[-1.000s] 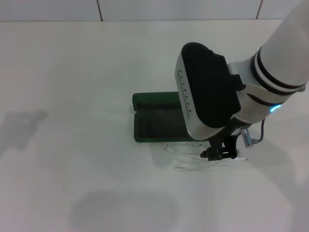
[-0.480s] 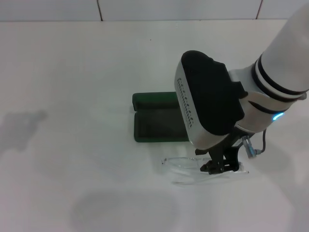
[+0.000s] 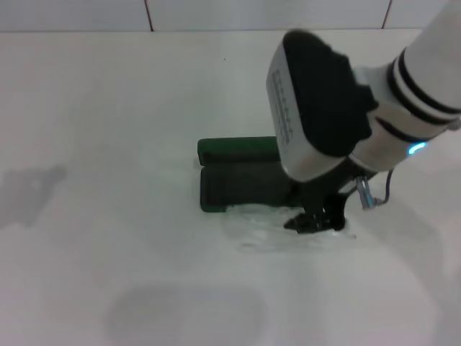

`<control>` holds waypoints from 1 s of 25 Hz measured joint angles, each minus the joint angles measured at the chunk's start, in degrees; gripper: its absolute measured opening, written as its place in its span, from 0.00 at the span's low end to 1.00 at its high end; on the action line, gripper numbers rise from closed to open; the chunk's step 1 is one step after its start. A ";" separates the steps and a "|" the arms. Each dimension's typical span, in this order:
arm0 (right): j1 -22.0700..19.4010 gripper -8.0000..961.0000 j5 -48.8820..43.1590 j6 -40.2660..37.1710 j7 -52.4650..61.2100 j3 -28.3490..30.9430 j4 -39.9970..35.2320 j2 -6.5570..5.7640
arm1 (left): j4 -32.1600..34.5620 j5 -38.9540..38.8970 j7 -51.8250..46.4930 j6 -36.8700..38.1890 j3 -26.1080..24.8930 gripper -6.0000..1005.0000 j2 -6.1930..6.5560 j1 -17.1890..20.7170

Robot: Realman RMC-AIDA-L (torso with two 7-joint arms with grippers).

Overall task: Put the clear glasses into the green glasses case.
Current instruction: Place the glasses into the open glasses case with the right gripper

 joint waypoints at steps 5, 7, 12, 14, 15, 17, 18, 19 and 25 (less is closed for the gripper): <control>-0.11 0.32 1.39 1.99 -0.51 2.82 -2.23 -0.11 | 0.03 0.00 0.09 0.00 0.04 0.05 0.00 0.15; -0.49 0.32 1.97 2.89 -0.85 3.73 -2.99 -0.12 | 0.02 0.10 0.25 0.00 0.03 0.05 0.00 0.27; -1.09 0.31 2.85 3.36 -0.98 4.60 -2.92 -0.12 | -0.07 0.57 0.37 0.00 -0.04 0.05 0.00 0.23; -1.86 0.30 3.11 3.76 -1.30 4.61 -3.19 -0.05 | -0.27 0.60 0.51 0.00 -0.05 0.05 0.00 0.25; -2.52 0.30 3.96 4.47 -2.00 4.76 -3.50 -0.09 | -0.36 0.62 0.61 0.00 -0.05 0.05 0.00 0.26; -4.02 0.30 6.73 6.00 -4.29 5.45 -3.57 -0.22 | -0.43 0.72 0.74 0.00 -0.05 0.05 -0.01 0.25; -4.76 0.30 8.35 6.80 -5.70 6.00 -3.42 -0.23 | -0.44 0.75 0.77 0.00 -0.04 0.05 -0.03 0.21; -5.56 0.29 9.98 7.64 -7.16 6.59 -3.22 -0.25 | -0.43 0.77 0.84 0.00 -0.04 0.05 -0.07 0.15; -8.70 0.28 15.14 10.68 -12.26 10.02 -2.78 -0.30 | -0.42 0.79 1.14 0.00 -0.04 0.05 -0.08 -0.26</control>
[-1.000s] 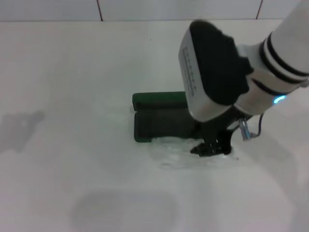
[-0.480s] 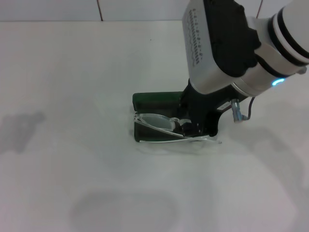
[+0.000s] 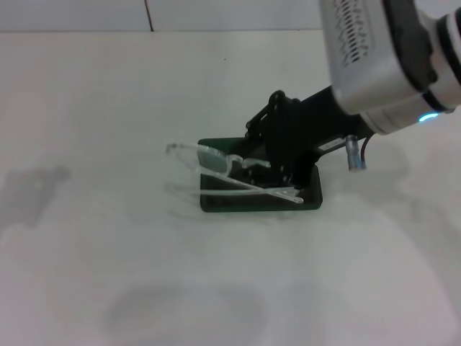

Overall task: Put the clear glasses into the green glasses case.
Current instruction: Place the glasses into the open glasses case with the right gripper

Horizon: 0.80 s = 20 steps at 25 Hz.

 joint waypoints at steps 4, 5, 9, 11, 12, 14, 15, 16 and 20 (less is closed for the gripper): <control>-2.89 0.28 4.56 1.07 -4.32 2.82 0.57 0.07 | 0.00 0.01 0.11 0.00 0.00 0.05 0.02 -0.27; -3.52 0.28 5.83 1.24 -5.20 3.38 0.63 0.05 | 0.00 0.00 0.11 0.00 0.00 0.05 0.02 -0.30; -7.09 0.27 10.23 1.64 -8.81 6.36 0.99 -0.05 | 0.01 -0.07 0.11 -0.01 -0.05 0.05 0.01 -0.32; -8.47 0.27 12.53 1.50 -10.81 7.14 2.20 -0.15 | 0.01 -0.12 0.11 -0.16 -0.07 0.05 0.00 -0.33; -8.84 0.26 13.40 1.39 -11.80 7.25 2.83 -0.16 | 0.01 -0.13 0.11 -0.22 -0.07 0.05 -0.01 -0.35; -9.75 0.26 15.47 1.15 -14.01 7.46 4.16 -0.17 | 0.00 -0.13 0.04 -0.30 -0.09 0.05 -0.01 -0.62; -10.03 0.26 15.81 0.88 -14.60 7.47 4.21 -0.21 | 0.00 -0.13 -0.03 -0.30 -0.09 0.05 0.00 -0.76; -10.19 0.26 15.91 0.31 -14.79 7.48 4.15 -0.25 | -0.02 -0.11 -0.13 -0.32 -0.09 0.05 0.03 -0.93; -9.50 0.24 13.25 -3.06 -13.54 7.43 3.17 -0.36 | -0.06 -0.07 -0.22 -0.43 -0.09 0.05 0.10 -1.03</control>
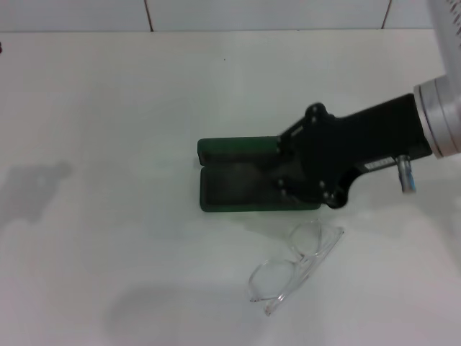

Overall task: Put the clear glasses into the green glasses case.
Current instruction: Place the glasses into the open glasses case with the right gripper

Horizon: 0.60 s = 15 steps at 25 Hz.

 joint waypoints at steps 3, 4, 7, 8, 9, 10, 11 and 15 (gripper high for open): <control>2.15 0.23 -8.77 -3.26 3.99 -0.84 -2.44 0.03 | -0.19 0.02 0.00 -0.19 0.00 0.05 -0.04 0.00; 3.31 0.22 -12.09 -4.42 5.44 -1.27 -3.29 0.08 | -0.35 0.03 0.02 -0.24 -0.01 0.05 -0.04 0.00; 8.20 0.22 -19.41 -8.93 8.86 -1.96 -4.25 0.17 | -0.69 0.05 0.04 -0.57 -0.01 0.05 -0.03 -0.11; 9.78 0.22 -20.38 -10.33 9.29 -1.86 -3.94 0.12 | -0.72 0.06 0.00 -0.78 0.00 0.05 -0.07 -0.12; 12.01 0.22 -21.76 -12.54 9.61 -1.61 -3.03 0.05 | -0.72 0.07 0.00 -1.07 0.00 0.05 -0.13 -0.15; 13.71 0.22 -22.81 -14.29 9.70 -1.37 -2.26 -0.02 | -0.72 0.07 0.00 -1.31 0.00 0.05 -0.19 -0.17; 15.76 0.23 -24.29 -16.41 9.30 -1.22 -1.32 -0.02 | -0.76 0.07 0.11 -1.58 0.00 0.05 -0.33 -0.17; 18.28 0.24 -27.31 -20.05 5.32 -2.06 -0.29 0.08 | -0.85 0.07 0.83 -1.81 0.00 0.05 -0.49 -0.17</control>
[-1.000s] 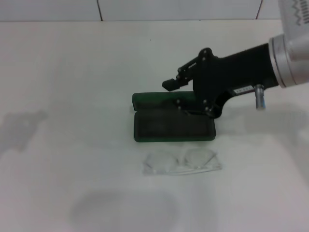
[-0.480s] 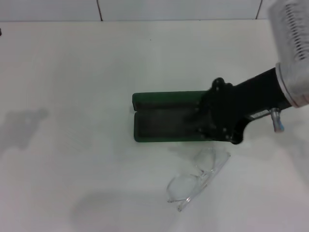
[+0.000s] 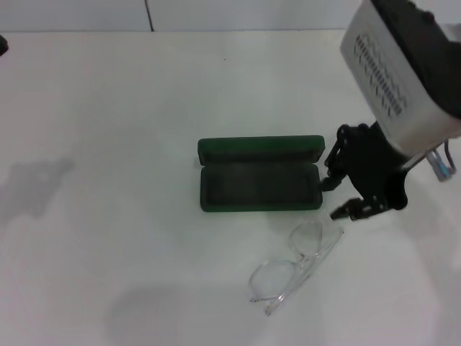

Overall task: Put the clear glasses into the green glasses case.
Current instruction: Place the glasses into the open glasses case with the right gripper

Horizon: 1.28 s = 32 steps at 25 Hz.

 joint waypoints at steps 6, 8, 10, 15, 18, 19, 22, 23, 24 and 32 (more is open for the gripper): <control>0.05 0.41 -4.21 0.10 -6.54 -6.98 0.39 0.18 | -0.63 -0.17 0.80 -0.24 0.00 0.05 0.04 0.00; 0.01 0.43 -6.22 0.56 -8.05 -9.94 1.10 0.24 | -0.67 -0.17 0.88 -0.27 0.00 0.05 -0.03 0.04; -0.36 0.45 -7.35 1.49 -9.56 -12.41 1.61 0.32 | -0.67 -0.12 1.02 -0.29 0.00 0.05 -0.16 0.37; -2.68 0.50 -7.72 4.84 -14.05 -16.50 1.36 0.45 | -0.90 0.22 2.49 -0.28 0.00 0.05 -0.67 2.22; -3.19 0.49 -7.94 7.18 -14.86 -19.52 1.49 0.46 | -0.95 0.40 2.90 -0.17 0.01 0.05 -0.81 3.56; -3.31 0.49 -8.01 7.76 -14.92 -20.18 1.53 0.46 | -0.95 0.42 2.92 -0.12 0.00 0.05 -0.81 3.90; -3.95 0.49 -8.35 10.45 -15.04 -22.84 1.52 0.50 | -0.91 0.47 2.97 0.09 0.00 0.05 -0.81 4.89; -4.04 0.49 -8.31 10.94 -15.05 -23.42 1.46 0.53 | -0.90 0.49 3.03 0.17 0.00 0.05 -0.80 5.16; -4.04 0.49 -8.16 11.43 -15.05 -23.95 1.46 0.55 | -0.89 0.49 3.12 0.25 0.00 0.05 -0.80 5.48; -4.52 0.48 -7.27 14.34 -14.63 -25.97 1.45 0.58 | -0.88 0.62 2.81 0.54 0.20 0.05 -0.74 5.91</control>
